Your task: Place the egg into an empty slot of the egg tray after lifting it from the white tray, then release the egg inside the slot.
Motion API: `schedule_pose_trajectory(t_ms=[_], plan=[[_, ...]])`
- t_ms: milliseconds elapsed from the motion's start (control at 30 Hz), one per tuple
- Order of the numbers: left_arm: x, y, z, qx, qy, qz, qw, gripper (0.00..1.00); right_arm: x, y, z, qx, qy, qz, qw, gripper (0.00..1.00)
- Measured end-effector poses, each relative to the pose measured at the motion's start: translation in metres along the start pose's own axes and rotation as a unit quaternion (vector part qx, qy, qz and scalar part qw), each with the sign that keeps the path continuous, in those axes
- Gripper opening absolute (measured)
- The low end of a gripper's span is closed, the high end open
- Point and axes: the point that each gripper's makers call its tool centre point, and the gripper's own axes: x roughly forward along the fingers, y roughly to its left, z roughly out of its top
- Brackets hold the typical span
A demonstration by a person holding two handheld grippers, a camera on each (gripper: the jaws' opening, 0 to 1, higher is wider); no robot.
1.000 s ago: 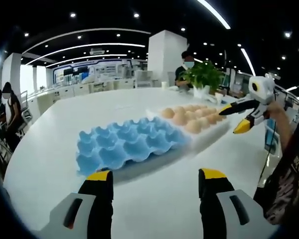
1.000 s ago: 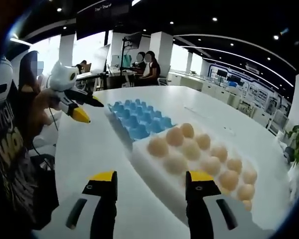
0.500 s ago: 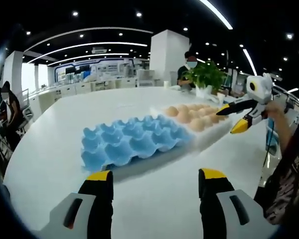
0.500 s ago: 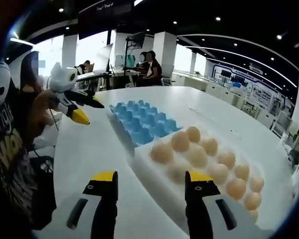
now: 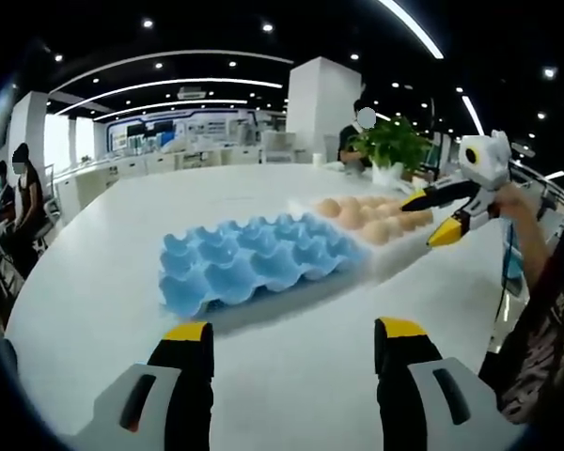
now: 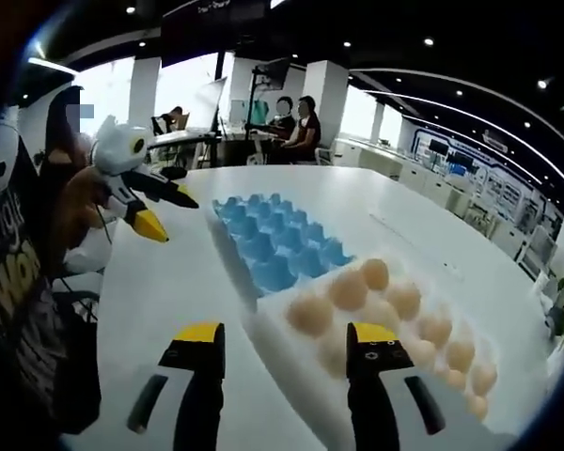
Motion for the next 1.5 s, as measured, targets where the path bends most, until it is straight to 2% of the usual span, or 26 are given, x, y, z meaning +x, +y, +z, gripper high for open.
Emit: schedule_pose_trajectory(t_ms=[333,467,900,967,1033,1167,1200,1300,1500], plan=[[-0.004,0.003,-0.002,-0.002,-0.002,-0.001,1.0000,0.70,0.016,0.000,0.007,-0.023,0.012,0.013,0.9996,0.49],[-0.007,0.006,-0.002,-0.003,-0.002,0.002,1.0000,0.70,0.022,-0.001,0.003,-0.035,0.031,0.011,0.9988,0.48],[-0.012,0.010,-0.005,-0.006,-0.003,0.006,1.0000,0.70,0.035,-0.011,0.003,-0.046,0.052,0.024,0.9973,0.45],[-0.012,0.010,-0.005,-0.007,-0.002,0.007,1.0000,0.70,0.037,-0.012,0.001,-0.047,0.053,0.026,0.9971,0.43],[-0.013,0.010,-0.006,-0.006,-0.002,0.007,1.0000,0.70,0.041,-0.013,-0.005,-0.049,0.072,0.037,0.9955,0.38],[-0.014,0.009,-0.008,-0.006,0.000,0.006,1.0000,0.70,0.050,-0.019,-0.015,-0.025,0.097,0.044,0.9940,0.32],[-0.014,0.010,-0.008,-0.006,0.000,0.006,1.0000,0.70,0.051,-0.017,-0.013,-0.010,0.093,0.053,0.9942,0.31],[-0.013,0.011,-0.010,-0.008,0.002,0.008,0.9999,0.70,0.052,-0.019,-0.013,-0.016,0.098,0.052,0.9937,0.31],[-0.011,0.008,-0.011,-0.007,0.004,0.005,1.0000,0.70,0.055,-0.023,-0.014,0.005,0.099,0.065,0.9930,0.31]])
